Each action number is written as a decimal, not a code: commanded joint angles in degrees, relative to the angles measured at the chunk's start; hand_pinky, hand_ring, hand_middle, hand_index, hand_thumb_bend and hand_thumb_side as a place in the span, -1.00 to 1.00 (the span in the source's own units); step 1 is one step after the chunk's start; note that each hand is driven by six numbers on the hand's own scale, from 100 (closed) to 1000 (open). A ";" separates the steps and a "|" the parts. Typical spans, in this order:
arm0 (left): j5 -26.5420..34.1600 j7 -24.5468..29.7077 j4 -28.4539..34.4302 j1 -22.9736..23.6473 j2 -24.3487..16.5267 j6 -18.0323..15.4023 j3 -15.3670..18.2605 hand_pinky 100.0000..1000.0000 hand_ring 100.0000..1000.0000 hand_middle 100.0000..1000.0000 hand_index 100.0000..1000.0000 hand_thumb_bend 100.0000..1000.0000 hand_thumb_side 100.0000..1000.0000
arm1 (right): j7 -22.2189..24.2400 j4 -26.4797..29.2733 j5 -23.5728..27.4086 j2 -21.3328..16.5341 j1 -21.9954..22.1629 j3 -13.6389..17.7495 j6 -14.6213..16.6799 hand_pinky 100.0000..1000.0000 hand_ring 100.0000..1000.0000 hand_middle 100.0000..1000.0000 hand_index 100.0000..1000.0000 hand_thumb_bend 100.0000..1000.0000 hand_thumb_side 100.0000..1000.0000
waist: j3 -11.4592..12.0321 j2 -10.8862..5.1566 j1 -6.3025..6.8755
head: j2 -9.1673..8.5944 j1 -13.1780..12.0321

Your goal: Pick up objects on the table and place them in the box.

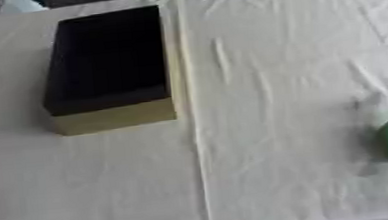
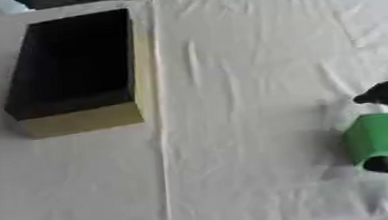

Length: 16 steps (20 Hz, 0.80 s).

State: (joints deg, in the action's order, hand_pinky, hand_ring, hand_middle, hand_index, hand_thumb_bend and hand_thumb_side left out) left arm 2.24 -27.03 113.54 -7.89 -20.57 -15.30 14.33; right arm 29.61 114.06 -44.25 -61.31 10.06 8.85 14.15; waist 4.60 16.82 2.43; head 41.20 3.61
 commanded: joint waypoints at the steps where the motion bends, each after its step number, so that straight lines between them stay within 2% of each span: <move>1: 0.34 0.00 1.05 -0.22 -0.82 0.21 0.95 0.18 0.21 0.31 0.52 -0.44 1.00 | 0.18 0.53 -1.25 -1.43 0.12 1.10 -0.94 0.87 0.76 0.72 1.00 0.16 0.96 | -0.01 -0.64 -0.19 | -0.08 -0.32; 10: 0.75 0.00 1.05 -0.32 -0.67 0.18 1.09 0.17 0.20 0.29 0.51 -0.49 1.00 | 2.22 0.53 -3.10 -0.69 2.20 0.14 -2.88 0.87 0.76 0.72 1.00 0.16 0.94 | 0.14 -0.18 -0.08 | -0.20 -0.77; 16: 1.05 0.03 1.05 -0.38 -0.76 0.22 1.08 0.16 0.19 0.28 0.50 -0.51 1.00 | 1.63 0.53 -2.71 -0.37 2.66 0.17 -3.11 0.86 0.75 0.71 1.00 0.16 0.92 | -0.19 -0.21 -0.01 | -0.34 -1.29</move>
State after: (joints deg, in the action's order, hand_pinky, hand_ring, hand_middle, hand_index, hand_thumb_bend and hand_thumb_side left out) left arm 3.14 -27.00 113.54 -7.94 -20.53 -15.24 14.69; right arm 31.48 114.06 -46.95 -60.54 12.79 8.44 11.11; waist 4.49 17.35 2.49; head 41.12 2.59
